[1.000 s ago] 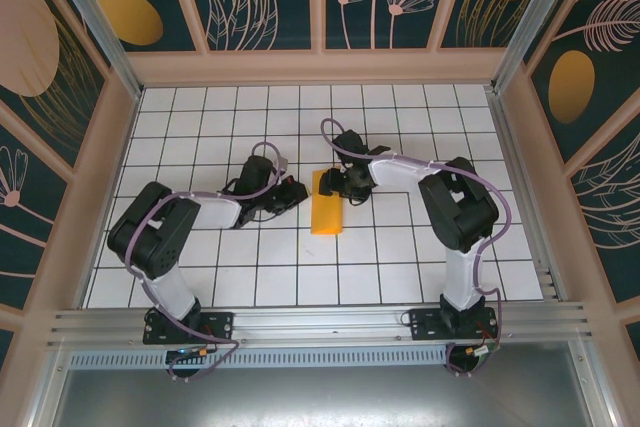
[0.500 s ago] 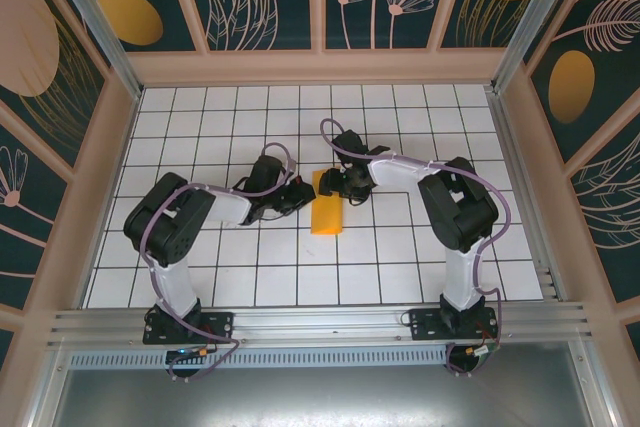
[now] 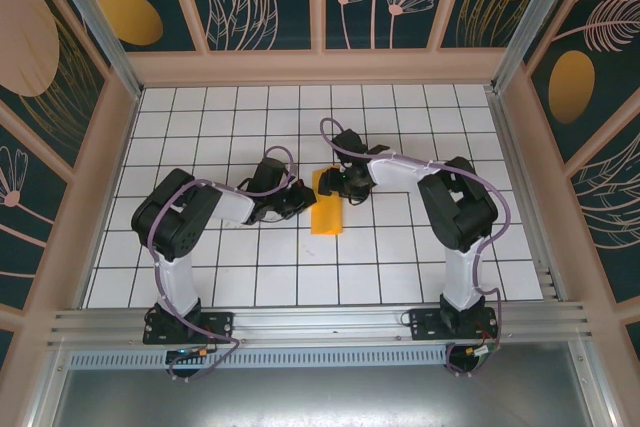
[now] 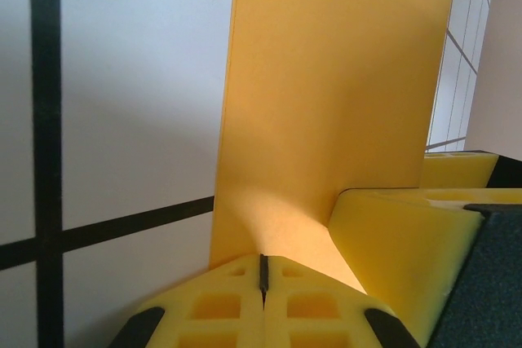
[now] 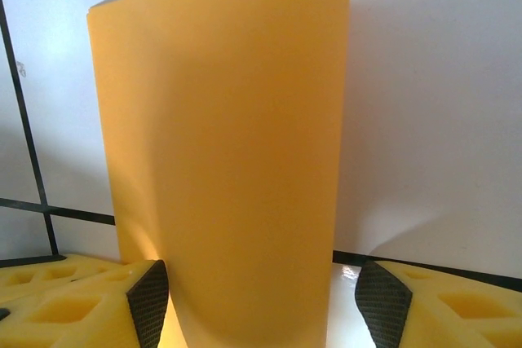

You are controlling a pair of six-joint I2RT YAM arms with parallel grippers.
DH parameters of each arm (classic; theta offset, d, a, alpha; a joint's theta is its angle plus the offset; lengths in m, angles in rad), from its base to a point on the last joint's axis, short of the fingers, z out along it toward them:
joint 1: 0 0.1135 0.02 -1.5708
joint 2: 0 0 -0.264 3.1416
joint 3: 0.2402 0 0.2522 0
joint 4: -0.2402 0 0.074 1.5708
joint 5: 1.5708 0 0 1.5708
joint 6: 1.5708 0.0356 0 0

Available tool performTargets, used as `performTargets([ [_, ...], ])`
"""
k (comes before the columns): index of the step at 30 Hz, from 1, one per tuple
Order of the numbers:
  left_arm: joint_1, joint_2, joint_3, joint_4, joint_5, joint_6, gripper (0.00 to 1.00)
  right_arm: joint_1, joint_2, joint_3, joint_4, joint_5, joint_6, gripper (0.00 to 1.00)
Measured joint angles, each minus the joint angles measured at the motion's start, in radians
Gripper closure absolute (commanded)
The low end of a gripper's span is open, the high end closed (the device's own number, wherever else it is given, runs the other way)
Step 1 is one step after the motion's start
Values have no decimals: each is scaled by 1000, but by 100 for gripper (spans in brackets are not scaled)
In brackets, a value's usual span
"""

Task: Fold a paper plane with a square sheet of paper (pick it up from the middle)
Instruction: Hold the square sheet of paper at the center of the table.

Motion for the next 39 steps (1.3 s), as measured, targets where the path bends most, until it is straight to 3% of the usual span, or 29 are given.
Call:
performTargets([
  [7, 0, 0, 0, 0, 1, 0, 100, -11, -41, -21, 16, 20, 5, 29],
  [13, 0, 2, 1, 0, 2, 0, 100, -63, -270, -207, 155, 46, 52, 31],
  [16, 1, 4, 2, 1, 5, 0, 100, -86, -411, -339, 299, 20, 65, 40],
  [18, 1, 5, 3, 1, 6, 0, 100, -103, -441, -374, 348, -31, 77, 57],
  [19, 1, 5, 3, 1, 7, 0, 100, -115, -433, -375, 370, -72, 84, 68],
  [20, 2, 5, 3, 1, 8, 0, 100, -125, -418, -375, 395, -114, 95, 73],
  [26, 2, 6, 3, 1, 8, 0, 100, -131, -303, -400, 527, -324, 160, 85],
  [32, 2, 6, 3, 1, 9, 0, 100, -119, -244, -399, 564, -435, 180, 87],
  [39, 2, 6, 3, 1, 11, 0, 100, -117, -182, -397, 565, -457, 179, 87],
])
